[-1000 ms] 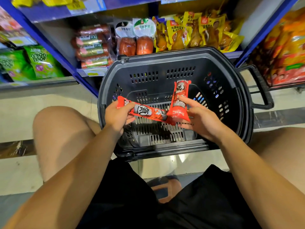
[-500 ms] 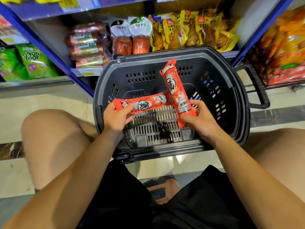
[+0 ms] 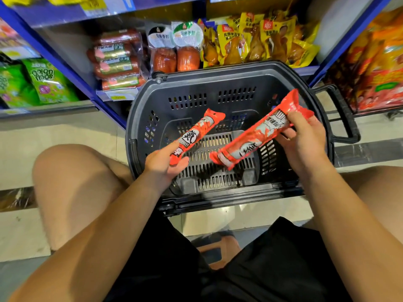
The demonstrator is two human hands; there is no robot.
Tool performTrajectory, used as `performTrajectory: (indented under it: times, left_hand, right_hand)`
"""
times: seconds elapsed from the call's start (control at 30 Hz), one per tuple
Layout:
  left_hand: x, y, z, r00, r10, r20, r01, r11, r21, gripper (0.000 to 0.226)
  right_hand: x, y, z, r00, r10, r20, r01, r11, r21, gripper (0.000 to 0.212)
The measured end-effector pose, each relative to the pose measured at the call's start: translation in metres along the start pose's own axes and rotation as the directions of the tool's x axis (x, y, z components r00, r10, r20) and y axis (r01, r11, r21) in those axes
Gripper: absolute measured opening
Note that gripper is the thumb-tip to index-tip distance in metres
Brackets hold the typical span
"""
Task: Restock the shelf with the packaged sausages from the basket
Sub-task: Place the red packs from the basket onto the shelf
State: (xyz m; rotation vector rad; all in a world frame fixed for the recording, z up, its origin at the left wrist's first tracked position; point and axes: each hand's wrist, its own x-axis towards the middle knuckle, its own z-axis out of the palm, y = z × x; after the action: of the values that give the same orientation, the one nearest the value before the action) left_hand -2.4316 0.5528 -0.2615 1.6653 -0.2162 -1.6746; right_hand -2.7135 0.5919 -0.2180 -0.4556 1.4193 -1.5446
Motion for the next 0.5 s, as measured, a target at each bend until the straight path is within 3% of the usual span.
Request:
performTrajectory:
  times: [0.1, 0.2, 0.43, 0.5]
  left_hand:
    - [-0.010, -0.013, 0.005, 0.988, -0.117, 0.097, 0.120, 0.992, -0.028, 0.042]
    - [-0.022, -0.030, 0.013, 0.975, -0.113, 0.194, 0.114, 0.993, 0.002, 0.024]
    - [-0.023, -0.035, 0.017, 0.990, -0.030, 0.141, 0.036, 0.998, -0.044, 0.041]
    - [-0.025, -0.036, 0.017, 0.993, -0.008, 0.116, 0.012, 0.999, -0.033, 0.044]
  right_hand:
    - [-0.003, 0.005, 0.011, 1.000, 0.012, 0.017, -0.011, 0.999, -0.042, 0.005]
    - [-0.010, 0.007, 0.023, 1.000, 0.002, 0.023, 0.000, 0.997, -0.071, 0.005]
    - [-0.025, 0.027, 0.039, 0.999, 0.047, 0.002, -0.047, 0.997, -0.060, 0.004]
    - [-0.031, 0.033, 0.043, 0.994, 0.088, 0.062, -0.083, 0.994, -0.075, 0.008]
